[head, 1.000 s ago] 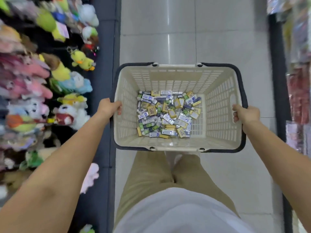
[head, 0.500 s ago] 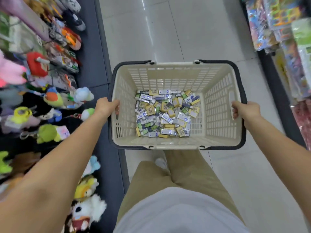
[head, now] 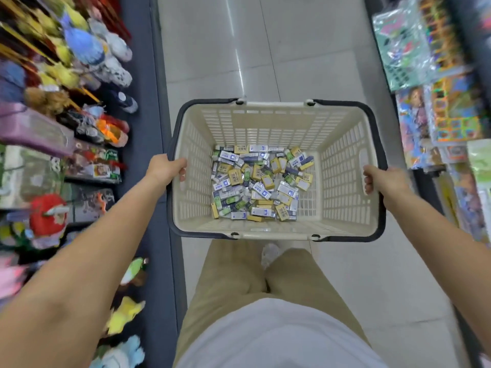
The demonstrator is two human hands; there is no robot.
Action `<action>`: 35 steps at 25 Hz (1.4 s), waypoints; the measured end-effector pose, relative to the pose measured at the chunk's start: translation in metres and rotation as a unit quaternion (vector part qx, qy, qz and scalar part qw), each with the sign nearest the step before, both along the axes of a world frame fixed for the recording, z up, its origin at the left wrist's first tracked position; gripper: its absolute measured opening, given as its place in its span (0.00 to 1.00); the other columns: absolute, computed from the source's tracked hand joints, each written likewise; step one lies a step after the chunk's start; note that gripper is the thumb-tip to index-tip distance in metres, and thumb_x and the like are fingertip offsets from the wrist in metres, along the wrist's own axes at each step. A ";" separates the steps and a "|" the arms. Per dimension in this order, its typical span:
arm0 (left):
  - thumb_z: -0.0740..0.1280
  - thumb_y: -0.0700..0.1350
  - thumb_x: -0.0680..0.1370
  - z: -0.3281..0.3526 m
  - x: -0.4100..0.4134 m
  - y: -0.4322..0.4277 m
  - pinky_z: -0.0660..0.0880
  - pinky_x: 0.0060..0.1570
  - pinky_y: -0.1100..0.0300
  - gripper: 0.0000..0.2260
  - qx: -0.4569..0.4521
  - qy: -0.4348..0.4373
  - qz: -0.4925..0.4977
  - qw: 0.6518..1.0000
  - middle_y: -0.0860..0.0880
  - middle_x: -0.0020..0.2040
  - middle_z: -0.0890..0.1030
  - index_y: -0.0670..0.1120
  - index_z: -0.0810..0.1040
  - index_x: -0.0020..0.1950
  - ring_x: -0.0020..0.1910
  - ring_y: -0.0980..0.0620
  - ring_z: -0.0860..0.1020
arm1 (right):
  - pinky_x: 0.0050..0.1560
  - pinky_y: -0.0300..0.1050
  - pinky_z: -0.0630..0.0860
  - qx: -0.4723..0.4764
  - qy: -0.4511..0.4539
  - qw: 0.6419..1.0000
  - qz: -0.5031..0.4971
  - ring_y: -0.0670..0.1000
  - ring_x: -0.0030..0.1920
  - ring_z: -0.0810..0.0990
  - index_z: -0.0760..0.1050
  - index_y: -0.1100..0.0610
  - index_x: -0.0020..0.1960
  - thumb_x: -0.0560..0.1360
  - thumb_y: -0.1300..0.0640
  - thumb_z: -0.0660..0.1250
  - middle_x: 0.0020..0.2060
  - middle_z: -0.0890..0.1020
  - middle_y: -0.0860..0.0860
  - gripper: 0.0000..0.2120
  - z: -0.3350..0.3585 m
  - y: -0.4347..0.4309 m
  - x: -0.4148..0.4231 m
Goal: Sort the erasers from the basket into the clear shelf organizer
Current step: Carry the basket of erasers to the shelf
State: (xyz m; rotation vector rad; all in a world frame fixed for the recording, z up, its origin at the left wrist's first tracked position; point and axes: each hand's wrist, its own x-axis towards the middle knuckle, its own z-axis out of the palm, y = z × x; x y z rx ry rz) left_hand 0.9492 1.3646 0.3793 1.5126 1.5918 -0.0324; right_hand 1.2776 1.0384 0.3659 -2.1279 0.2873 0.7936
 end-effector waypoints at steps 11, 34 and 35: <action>0.66 0.44 0.69 0.018 0.244 0.290 0.76 0.47 0.50 0.07 -0.018 -0.006 -0.059 0.998 0.46 0.29 0.78 0.40 0.75 0.39 0.35 0.46 0.76 | 0.18 0.33 0.66 -0.002 -0.004 0.999 -0.052 0.45 0.15 0.68 0.71 0.59 0.32 0.71 0.60 0.66 0.19 0.74 0.52 0.10 0.011 0.249 0.198; 0.66 0.45 0.77 0.036 0.774 0.839 0.70 0.21 0.70 0.08 -0.066 -0.038 -0.091 0.993 0.48 0.35 0.74 0.43 0.71 0.42 0.30 0.52 0.73 | 0.31 0.46 0.71 -0.038 0.011 0.992 -0.121 0.51 0.23 0.71 0.68 0.55 0.35 0.63 0.53 0.66 0.26 0.76 0.52 0.08 -0.002 0.773 0.661; 0.66 0.45 0.77 0.041 0.801 0.869 0.68 0.18 0.71 0.08 -0.062 -0.037 -0.101 0.992 0.48 0.34 0.74 0.43 0.71 0.42 0.30 0.52 0.73 | 0.30 0.45 0.71 -0.032 0.011 0.990 -0.136 0.50 0.22 0.70 0.68 0.55 0.35 0.64 0.55 0.66 0.26 0.76 0.52 0.07 0.002 0.798 0.677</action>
